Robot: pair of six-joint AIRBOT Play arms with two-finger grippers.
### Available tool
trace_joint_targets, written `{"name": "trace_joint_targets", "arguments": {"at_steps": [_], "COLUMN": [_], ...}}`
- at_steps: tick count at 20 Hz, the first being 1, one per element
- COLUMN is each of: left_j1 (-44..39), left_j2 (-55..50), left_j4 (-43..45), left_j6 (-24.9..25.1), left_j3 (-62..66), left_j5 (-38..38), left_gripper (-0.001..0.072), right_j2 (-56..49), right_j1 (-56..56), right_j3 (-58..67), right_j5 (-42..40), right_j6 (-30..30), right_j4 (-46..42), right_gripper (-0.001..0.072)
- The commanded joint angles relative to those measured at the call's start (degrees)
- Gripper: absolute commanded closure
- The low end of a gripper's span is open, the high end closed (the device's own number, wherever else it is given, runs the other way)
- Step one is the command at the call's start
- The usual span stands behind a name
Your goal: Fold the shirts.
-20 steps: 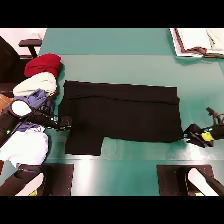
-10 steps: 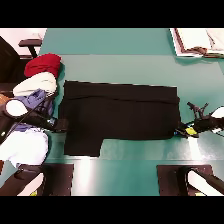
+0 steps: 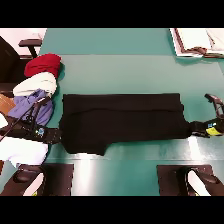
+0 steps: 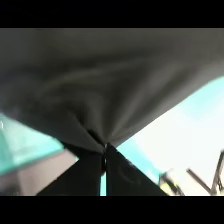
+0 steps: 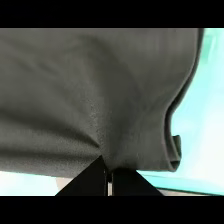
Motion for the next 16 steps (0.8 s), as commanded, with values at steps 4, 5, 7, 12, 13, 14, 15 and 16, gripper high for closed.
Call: {"name": "trace_joint_targets", "arguments": {"at_steps": [4, 5, 7, 12, 13, 14, 15, 16], "left_j1": [0.02, 0.02, 0.02, 0.02, 0.02, 0.02, 0.02, 0.02], "left_j2": [-7.56, -11.34, -19.80, -37.29, -38.80, -39.43, -39.43, -39.39], "left_j4": [6.62, 6.60, 6.56, 6.40, 6.38, 6.23, 6.25, 6.25], "left_j6": [1.46, 3.52, 5.22, 5.29, 5.27, 4.42, 4.07, 4.22], "left_j3": [6.51, 8.28, 11.65, 18.88, 19.78, 20.39, 21.18, 22.51], "left_j5": [17.55, 18.95, 23.06, 30.45, 30.25, 30.29, 29.75, 28.50], "left_gripper": [0.0686, 0.0686, 0.0685, 0.0680, 0.0442, 0.0063, -0.0006, -0.0006], "right_j2": [-17.18, -20.70, -26.43, -37.68, -39.34, -40.54, -41.35, -41.48], "right_j1": [5.60, 6.03, 6.03, 5.66, 5.38, 4.66, 3.54, 2.27], "right_j3": [14.67, 17.42, 22.08, 31.52, 33.20, 34.69, 35.98, 36.63], "right_j5": [-5.62, -6.03, -7.06, -9.29, -9.88, -9.86, -9.66, -9.20], "right_j6": [0.87, 0.87, 0.87, 0.55, -0.07, -1.16, -3.06, -4.66], "right_j4": [-0.46, -0.48, 0.74, 9.42, 11.63, 13.99, 16.76, 18.62], "right_gripper": [0.0694, 0.0694, 0.0694, 0.0649, 0.0455, 0.0388, 0.0385, 0.0384]}}
